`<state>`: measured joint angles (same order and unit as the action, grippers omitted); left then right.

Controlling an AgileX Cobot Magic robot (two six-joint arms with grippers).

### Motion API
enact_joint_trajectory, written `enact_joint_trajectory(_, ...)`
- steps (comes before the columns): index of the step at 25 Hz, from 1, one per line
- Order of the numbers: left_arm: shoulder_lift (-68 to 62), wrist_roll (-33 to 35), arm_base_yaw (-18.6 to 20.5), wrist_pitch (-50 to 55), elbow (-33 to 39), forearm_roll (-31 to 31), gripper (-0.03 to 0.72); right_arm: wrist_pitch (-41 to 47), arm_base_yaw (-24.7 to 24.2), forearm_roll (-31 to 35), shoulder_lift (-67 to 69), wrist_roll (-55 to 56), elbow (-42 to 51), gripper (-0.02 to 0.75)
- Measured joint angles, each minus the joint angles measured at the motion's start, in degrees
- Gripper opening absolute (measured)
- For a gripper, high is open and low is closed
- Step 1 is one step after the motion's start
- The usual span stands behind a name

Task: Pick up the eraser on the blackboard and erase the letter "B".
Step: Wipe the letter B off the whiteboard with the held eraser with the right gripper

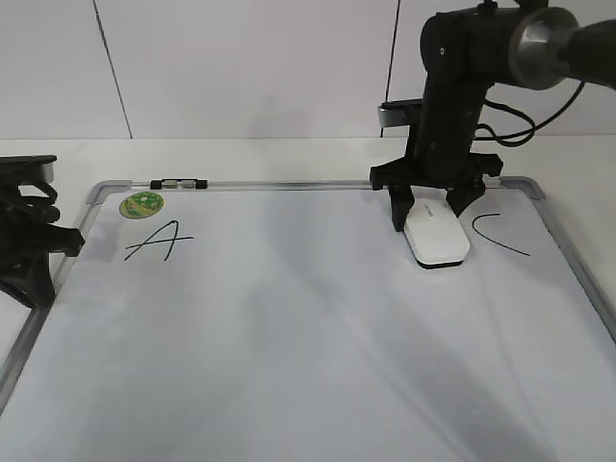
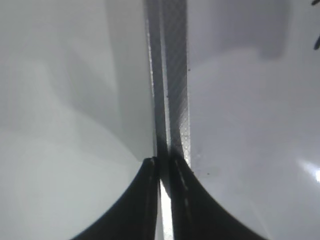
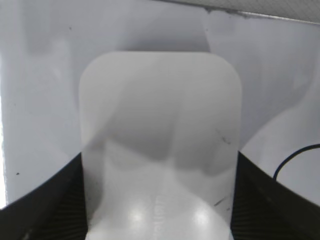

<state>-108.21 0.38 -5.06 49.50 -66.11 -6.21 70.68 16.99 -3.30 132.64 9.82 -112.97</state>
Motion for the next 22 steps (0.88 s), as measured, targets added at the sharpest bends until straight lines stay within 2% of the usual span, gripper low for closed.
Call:
enact_joint_trajectory(8,0.00,0.00,0.00,0.83,0.00,0.33,0.038,-0.03,1.75,2.40,0.60,-1.75,-0.35,0.546)
enact_joint_trajectory(17,0.00,0.00,0.00,1.45,-0.13,0.78,0.039,-0.22,12.86,5.23,1.47,-2.35,-1.98,0.546)
enact_joint_trajectory(22,0.00,0.00,0.00,1.45,-0.13,0.78,0.039,-0.22,14.79,7.22,1.93,-2.59,-3.07,0.546)
